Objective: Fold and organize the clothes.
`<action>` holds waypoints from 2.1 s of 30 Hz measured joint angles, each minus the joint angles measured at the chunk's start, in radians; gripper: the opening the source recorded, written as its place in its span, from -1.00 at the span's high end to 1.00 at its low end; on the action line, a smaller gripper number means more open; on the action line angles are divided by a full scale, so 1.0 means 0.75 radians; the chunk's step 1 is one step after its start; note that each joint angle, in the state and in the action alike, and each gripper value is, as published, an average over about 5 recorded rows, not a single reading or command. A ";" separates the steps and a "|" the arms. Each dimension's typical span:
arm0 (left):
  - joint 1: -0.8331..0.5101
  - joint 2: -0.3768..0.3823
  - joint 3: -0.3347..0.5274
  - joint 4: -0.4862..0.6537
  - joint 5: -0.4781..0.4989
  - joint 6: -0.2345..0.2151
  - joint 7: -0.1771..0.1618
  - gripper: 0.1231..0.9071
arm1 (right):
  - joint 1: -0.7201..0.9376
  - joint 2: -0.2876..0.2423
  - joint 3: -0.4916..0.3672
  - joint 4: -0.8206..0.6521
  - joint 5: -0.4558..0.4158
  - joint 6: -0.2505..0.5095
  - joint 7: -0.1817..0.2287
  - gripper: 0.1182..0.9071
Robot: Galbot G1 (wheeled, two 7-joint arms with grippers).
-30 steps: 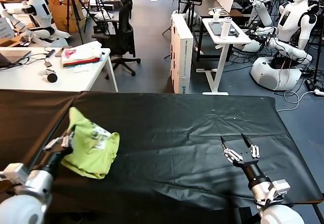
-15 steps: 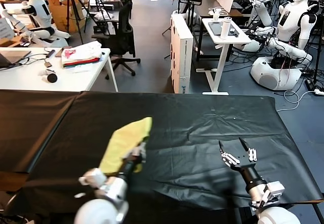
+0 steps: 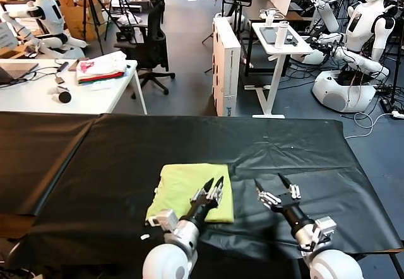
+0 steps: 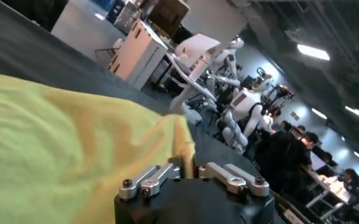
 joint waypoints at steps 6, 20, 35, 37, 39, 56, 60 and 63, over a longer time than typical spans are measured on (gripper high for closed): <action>0.012 0.000 -0.046 -0.059 0.063 -0.033 0.020 -0.94 | 0.072 -0.032 -0.090 0.002 0.126 -0.167 0.068 -1.00; 0.069 0.053 -0.262 -0.213 0.088 -0.138 0.017 -1.00 | 0.193 0.017 -0.257 -0.083 0.308 -0.348 0.110 -0.89; 0.108 0.128 -0.327 -0.220 0.089 -0.170 0.015 -1.00 | 0.218 0.061 -0.262 -0.148 0.313 -0.329 0.094 0.95; 0.113 0.132 -0.336 -0.219 0.086 -0.173 0.014 -1.00 | 0.213 0.063 -0.253 -0.144 0.313 -0.327 0.095 0.95; 0.117 0.136 -0.346 -0.218 0.083 -0.175 0.014 -1.00 | 0.204 0.061 -0.240 -0.135 0.308 -0.327 0.109 0.95; 0.117 0.155 -0.377 -0.190 0.086 -0.204 0.016 -1.00 | 0.098 -0.030 0.015 -0.111 0.130 -0.303 0.169 0.86; 0.128 0.178 -0.372 -0.185 0.114 -0.214 0.018 -1.00 | 0.062 -0.040 0.059 -0.096 0.044 -0.151 0.103 0.31; 0.142 0.204 -0.368 -0.188 0.131 -0.221 0.017 -1.00 | 0.019 -0.042 0.096 -0.080 -0.044 -0.042 0.084 -0.17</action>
